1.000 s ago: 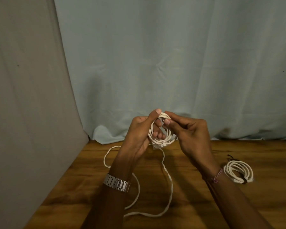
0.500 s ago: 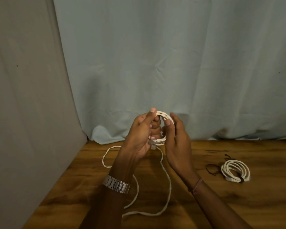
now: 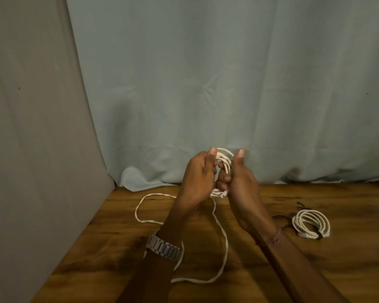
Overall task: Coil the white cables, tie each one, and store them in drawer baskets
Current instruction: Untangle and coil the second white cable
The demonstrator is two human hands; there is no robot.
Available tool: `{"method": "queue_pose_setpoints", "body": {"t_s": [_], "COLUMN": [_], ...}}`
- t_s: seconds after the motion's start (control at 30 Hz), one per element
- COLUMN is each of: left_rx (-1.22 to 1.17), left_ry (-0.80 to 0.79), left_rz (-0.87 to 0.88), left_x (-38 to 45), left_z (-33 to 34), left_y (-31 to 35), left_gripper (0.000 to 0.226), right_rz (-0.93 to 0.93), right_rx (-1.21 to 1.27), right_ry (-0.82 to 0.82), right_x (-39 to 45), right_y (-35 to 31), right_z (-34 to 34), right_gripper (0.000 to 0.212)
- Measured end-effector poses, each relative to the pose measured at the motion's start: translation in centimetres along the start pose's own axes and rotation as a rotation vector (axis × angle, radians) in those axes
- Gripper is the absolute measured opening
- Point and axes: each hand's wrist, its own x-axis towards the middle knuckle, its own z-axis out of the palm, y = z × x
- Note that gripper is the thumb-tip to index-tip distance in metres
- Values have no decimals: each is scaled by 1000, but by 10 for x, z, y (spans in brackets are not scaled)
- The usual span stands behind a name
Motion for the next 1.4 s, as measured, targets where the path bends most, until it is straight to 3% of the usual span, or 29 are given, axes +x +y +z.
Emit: {"method": "queue_pose_setpoints", "body": {"t_s": [0.13, 0.27, 0.57, 0.87, 0.97, 1.3, 1.4], "left_rx": [-115, -269, -563, -562, -545, -1008, -1025], "left_ry": [-14, -63, -247, -415, -406, -342, -315], "left_rz": [-35, -141, -244, -352, -341, -253, -256], "left_x": [-1, -3, 1, 5, 5, 0, 1], "left_z": [-2, -7, -6, -23, -16, 13, 20], "left_y": [7, 12, 7, -1, -4, -4, -7], "left_gripper": [45, 47, 44, 38, 45, 39, 39], "right_rz": [-295, -415, -454, -503, -508, -434, -461], "right_rx": [-281, -379, -512, -749, -718, -584, -596], "right_ry": [40, 2, -39, -215, -228, -180, -189], "right_x": [3, -3, 0, 12, 11, 14, 14], "right_y": [12, 19, 25, 26, 28, 9, 9], "right_z": [1, -4, -29, -44, -47, -49, -53], "right_gripper": [44, 40, 43, 44, 45, 41, 38]}}
